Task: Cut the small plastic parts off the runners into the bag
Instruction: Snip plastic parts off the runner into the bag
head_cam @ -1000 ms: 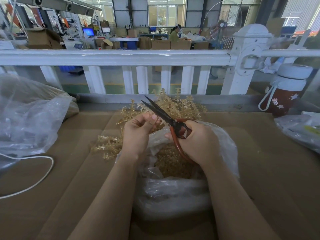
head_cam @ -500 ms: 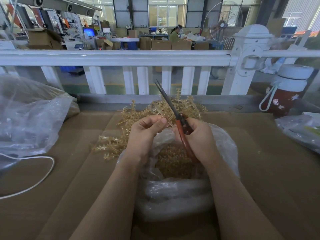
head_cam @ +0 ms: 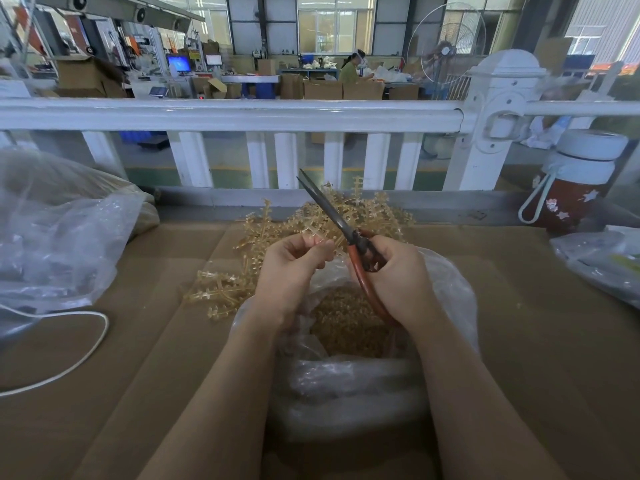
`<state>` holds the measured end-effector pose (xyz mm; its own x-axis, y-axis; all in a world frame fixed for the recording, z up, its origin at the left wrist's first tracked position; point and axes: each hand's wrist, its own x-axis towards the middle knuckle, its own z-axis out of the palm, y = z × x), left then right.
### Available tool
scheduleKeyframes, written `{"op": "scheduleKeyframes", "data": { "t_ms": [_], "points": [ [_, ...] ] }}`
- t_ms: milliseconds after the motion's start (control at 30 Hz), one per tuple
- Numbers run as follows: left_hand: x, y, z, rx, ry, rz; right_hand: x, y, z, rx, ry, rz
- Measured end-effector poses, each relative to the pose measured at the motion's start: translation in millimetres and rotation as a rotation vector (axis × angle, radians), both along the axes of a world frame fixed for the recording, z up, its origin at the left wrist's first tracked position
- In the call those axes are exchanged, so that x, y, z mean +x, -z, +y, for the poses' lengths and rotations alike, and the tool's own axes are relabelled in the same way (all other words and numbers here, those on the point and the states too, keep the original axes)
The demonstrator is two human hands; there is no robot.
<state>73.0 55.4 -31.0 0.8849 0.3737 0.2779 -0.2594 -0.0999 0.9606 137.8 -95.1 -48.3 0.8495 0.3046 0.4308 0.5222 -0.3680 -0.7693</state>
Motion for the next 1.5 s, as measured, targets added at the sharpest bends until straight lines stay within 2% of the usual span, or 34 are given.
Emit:
{"op": "scheduleKeyframes", "data": {
  "t_ms": [67, 200, 500, 900, 1500],
  "points": [
    [0.7, 0.7, -0.7, -0.005, -0.024, 0.011, -0.4, 0.0, -0.2, 0.000, 0.007, 0.003],
    [1.2, 3.0, -0.6, -0.149, -0.029, -0.006, -2.7, -1.2, -2.9, -0.054, 0.024, -0.023],
    [4.0, 6.2, 4.0, -0.134, -0.001, -0.160, -1.2, 2.5, -3.4, -0.258, 0.058, -0.106],
    [3.3, 4.4, 3.9, -0.212, 0.076, -0.146, -4.2, 1.3, -8.2, -0.265, 0.114, -0.218],
    [6.4, 6.4, 7.4, -0.215, 0.116, -0.193, -5.7, -1.3, -7.8, -0.286, 0.134, -0.221]
  ]
}}
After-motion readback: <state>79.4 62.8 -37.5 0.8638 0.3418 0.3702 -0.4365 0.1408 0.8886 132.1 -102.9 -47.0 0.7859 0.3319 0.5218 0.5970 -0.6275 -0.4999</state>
